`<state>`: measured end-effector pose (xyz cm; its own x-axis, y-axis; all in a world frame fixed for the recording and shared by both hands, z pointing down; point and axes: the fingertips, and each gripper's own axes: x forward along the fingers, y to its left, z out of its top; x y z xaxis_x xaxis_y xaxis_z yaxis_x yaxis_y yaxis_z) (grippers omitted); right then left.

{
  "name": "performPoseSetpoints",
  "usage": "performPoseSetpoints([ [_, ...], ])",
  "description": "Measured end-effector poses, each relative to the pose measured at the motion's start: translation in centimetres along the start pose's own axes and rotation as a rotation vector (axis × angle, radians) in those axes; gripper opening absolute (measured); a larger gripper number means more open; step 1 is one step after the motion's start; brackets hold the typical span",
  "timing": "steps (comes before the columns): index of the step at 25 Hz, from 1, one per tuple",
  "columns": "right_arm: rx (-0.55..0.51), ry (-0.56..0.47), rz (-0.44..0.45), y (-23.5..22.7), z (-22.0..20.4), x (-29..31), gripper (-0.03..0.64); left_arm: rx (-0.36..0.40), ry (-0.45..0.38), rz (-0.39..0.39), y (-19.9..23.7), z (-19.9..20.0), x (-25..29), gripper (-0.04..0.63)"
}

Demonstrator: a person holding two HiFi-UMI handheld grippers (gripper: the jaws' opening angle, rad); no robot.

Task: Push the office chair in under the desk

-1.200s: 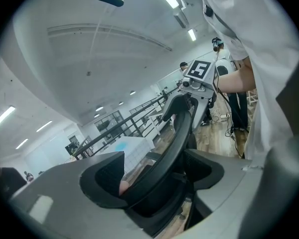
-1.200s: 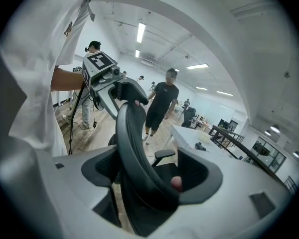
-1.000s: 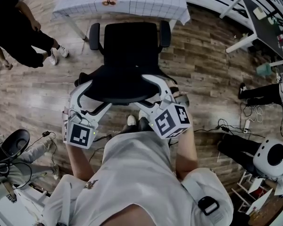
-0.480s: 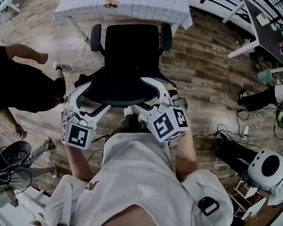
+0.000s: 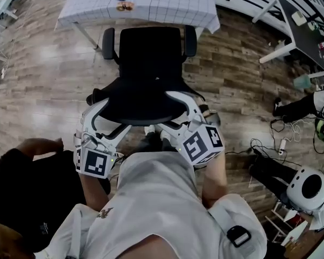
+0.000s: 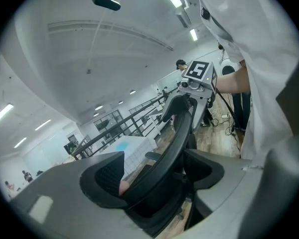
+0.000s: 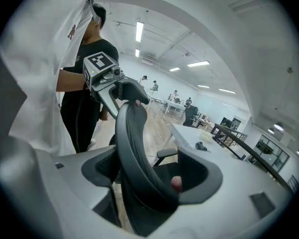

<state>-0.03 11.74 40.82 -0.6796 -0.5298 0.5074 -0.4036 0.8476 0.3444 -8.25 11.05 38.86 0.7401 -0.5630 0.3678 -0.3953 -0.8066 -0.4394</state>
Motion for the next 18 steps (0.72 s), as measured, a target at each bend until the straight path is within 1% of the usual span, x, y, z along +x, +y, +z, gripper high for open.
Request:
performPoseSetpoints([
  [8,0.011,0.020,0.000,-1.6,0.1,1.3,0.353,0.017,-0.002,-0.013,1.9,-0.5,0.9,0.368],
  [13,0.018,0.028,-0.022,-2.4,0.2,1.9,0.351,0.033,-0.011,-0.020,2.8,-0.8,1.3,0.364],
  [18,0.028,0.027,-0.021,-3.7,0.3,2.7,0.353,0.035,-0.019,-0.034,4.1,-1.0,2.1,0.360],
])
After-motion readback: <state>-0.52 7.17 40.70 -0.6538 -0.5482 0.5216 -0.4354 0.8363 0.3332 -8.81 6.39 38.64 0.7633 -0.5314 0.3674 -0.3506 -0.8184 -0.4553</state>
